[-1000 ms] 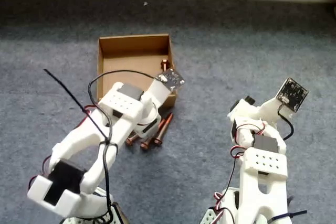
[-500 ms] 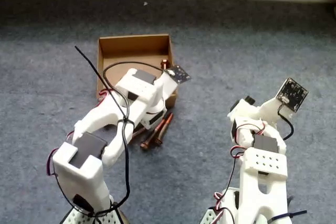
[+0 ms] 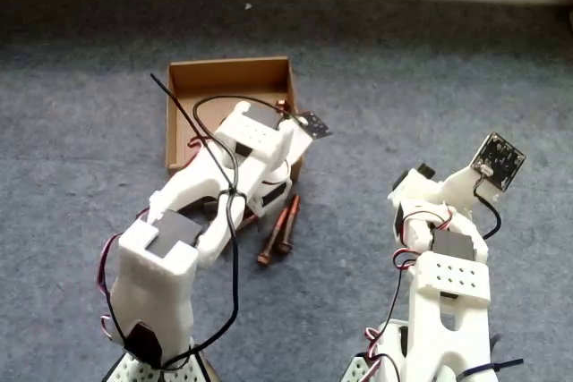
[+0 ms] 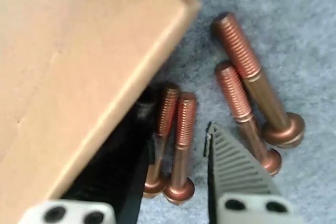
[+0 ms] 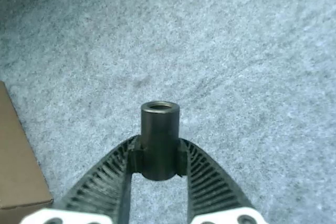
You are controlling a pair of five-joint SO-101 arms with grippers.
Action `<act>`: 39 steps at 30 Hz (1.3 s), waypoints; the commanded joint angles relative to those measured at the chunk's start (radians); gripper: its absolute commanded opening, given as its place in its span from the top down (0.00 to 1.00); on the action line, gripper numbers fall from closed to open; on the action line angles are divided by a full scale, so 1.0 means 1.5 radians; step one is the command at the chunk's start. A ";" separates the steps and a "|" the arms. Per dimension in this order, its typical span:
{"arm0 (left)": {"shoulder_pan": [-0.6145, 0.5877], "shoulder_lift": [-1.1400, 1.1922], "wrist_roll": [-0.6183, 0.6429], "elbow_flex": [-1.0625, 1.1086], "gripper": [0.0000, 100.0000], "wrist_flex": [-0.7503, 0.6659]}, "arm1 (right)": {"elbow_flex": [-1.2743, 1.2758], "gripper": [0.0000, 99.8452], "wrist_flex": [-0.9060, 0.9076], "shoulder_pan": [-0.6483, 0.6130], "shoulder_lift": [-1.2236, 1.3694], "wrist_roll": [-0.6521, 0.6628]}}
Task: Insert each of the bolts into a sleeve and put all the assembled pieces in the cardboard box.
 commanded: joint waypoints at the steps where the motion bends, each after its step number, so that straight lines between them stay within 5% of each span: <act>1: 0.026 0.014 0.004 -0.013 0.92 0.001 | -0.008 0.99 -0.014 0.003 -0.021 -0.001; 7: 0.078 -0.019 0.005 0.019 1.00 0.004 | -0.008 0.99 -0.014 0.003 -0.021 -0.001; 15: 0.070 -0.286 0.071 0.141 1.00 -0.004 | -0.008 0.99 -0.014 0.003 -0.021 -0.001; 28: 0.010 -0.623 0.164 0.412 0.99 -0.182 | -0.008 0.99 -0.014 0.003 -0.021 -0.001; 34: 0.020 -0.557 0.140 0.420 0.85 -0.184 | -0.008 0.99 -0.014 0.003 -0.021 -0.001; 39: 0.038 -0.404 0.141 0.374 0.84 -0.208 | -0.008 0.99 -0.014 0.003 -0.021 -0.001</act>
